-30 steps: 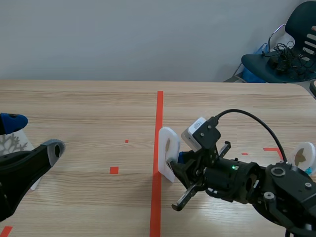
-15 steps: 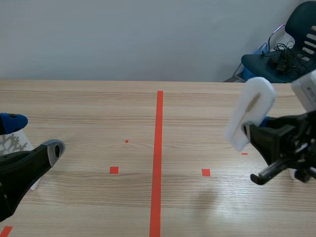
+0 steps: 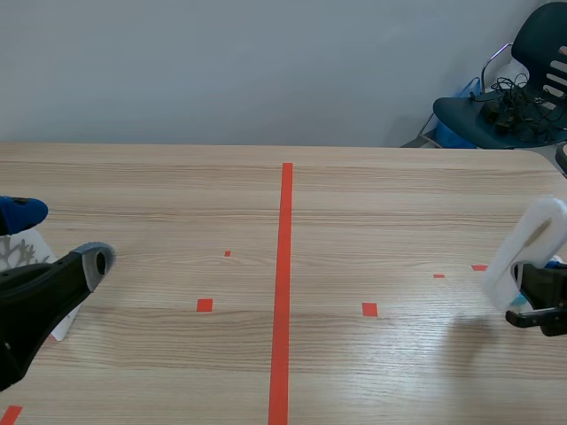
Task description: Do the leaf sorting experiment
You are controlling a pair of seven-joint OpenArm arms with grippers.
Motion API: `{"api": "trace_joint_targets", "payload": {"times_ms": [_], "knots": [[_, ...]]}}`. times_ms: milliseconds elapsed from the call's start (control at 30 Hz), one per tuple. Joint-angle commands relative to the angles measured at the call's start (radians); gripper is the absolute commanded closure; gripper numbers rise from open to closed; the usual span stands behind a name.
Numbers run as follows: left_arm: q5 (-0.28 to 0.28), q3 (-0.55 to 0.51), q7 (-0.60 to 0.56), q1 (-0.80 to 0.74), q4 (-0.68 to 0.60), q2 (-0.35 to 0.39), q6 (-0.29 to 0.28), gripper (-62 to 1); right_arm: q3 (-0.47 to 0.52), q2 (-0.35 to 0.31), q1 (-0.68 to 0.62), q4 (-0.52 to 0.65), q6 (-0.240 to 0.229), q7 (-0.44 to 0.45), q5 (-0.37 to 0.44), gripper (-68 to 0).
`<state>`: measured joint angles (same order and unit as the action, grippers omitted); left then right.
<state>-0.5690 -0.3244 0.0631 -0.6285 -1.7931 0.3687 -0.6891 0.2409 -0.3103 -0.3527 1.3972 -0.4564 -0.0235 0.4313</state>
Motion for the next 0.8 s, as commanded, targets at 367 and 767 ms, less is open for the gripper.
{"api": "trace_joint_targets", "payload": {"times_ms": [367, 767], "knots": [[-0.014, 0.000, -0.014, 0.000, -0.026, 0.000, -0.002, -62.3, -0.002, -0.014, 0.103, -0.155, 0.027, 0.067, 0.003, -7.8], [-0.014, 0.000, -0.019, 0.000, -0.026, 0.000, -0.002, -62.3, 0.061, -0.039, 0.103, -0.070, -0.053, 0.070, 0.046, -26.7]]}}
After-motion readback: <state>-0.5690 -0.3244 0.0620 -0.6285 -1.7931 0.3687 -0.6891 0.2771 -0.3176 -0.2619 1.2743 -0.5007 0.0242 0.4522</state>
